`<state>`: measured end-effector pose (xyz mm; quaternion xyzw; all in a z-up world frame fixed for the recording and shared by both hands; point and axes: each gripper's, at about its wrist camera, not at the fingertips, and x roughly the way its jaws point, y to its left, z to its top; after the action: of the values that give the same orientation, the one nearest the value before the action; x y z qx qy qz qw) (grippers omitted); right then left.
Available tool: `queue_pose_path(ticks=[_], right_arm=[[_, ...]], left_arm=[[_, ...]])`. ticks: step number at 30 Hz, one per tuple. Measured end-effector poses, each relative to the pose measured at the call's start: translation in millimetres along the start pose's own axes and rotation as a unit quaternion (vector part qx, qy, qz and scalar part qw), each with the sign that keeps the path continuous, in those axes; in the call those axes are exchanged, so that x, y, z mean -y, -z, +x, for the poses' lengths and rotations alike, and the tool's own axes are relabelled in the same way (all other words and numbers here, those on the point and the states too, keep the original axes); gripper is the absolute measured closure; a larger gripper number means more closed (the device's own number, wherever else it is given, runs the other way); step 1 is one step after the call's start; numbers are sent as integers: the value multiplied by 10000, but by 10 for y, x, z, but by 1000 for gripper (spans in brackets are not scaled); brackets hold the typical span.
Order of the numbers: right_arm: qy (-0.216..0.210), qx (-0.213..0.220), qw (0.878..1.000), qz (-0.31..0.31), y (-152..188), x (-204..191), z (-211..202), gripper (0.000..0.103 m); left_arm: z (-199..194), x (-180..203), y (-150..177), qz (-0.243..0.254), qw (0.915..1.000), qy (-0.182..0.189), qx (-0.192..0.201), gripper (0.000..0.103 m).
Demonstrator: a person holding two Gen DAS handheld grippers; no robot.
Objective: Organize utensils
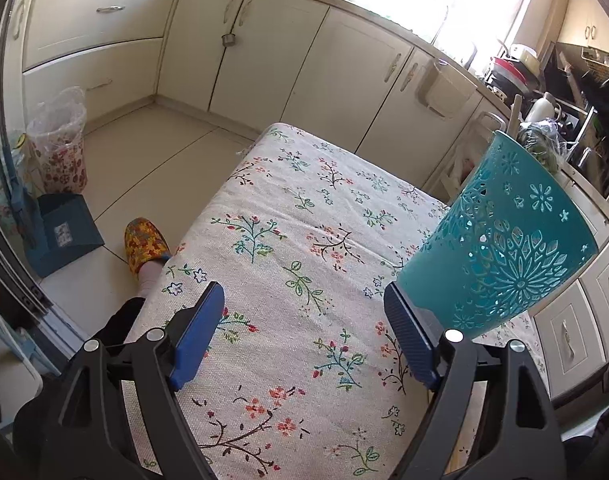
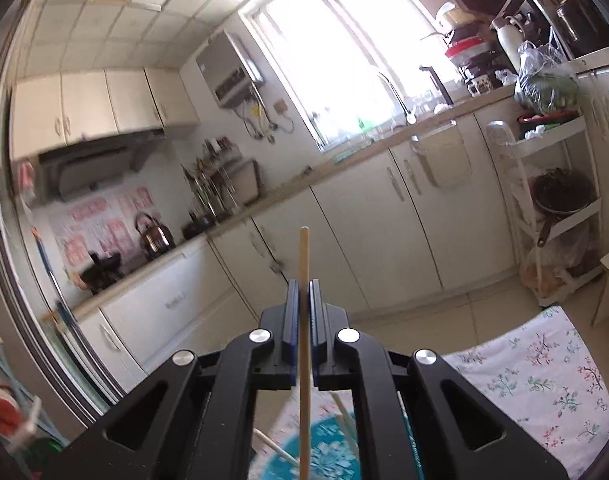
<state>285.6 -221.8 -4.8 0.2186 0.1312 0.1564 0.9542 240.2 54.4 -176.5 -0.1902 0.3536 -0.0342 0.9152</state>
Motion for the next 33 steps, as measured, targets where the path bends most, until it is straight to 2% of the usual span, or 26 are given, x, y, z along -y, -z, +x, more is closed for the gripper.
queue_pose_path(ticks=[5,8,9,12,15,17,19,22,28,33], right_arm=[[99,-479,9984,-269,316,51,-52,96],[92,-635,9972,-396,443,54,-254,86],[96,-646,9970,-423,472,56,-345,80],[169,-709,9965,-410,596,99,-631,78],[473,-942,9939,-319,863,237,-951,72],[759,-1292,9884,-250,1104,335,-1049,70],[1108,-1807,9771,-174,1410,479,-1061,70],[1464,-2510,9568,108,1620,656,-920,70],[1635,-2913,9425,6,1814,729,-754,69],[1387,-2965,9449,-91,1857,635,-761,69]], left_arm=[[3,5,1,-18,10000,16,7,25],[7,5,2,-31,10000,9,-5,24],[8,5,3,-34,10000,0,-8,24],[12,11,5,-20,10000,-29,-18,23],[21,28,12,-7,10000,-79,-43,22],[25,29,9,-6,9999,-102,-55,22],[27,33,12,-2,9999,-136,-69,21],[27,33,18,5,9998,-169,-80,21],[27,8,15,-50,9997,-237,-103,20],[14,13,30,-3,9997,-221,-103,19]])
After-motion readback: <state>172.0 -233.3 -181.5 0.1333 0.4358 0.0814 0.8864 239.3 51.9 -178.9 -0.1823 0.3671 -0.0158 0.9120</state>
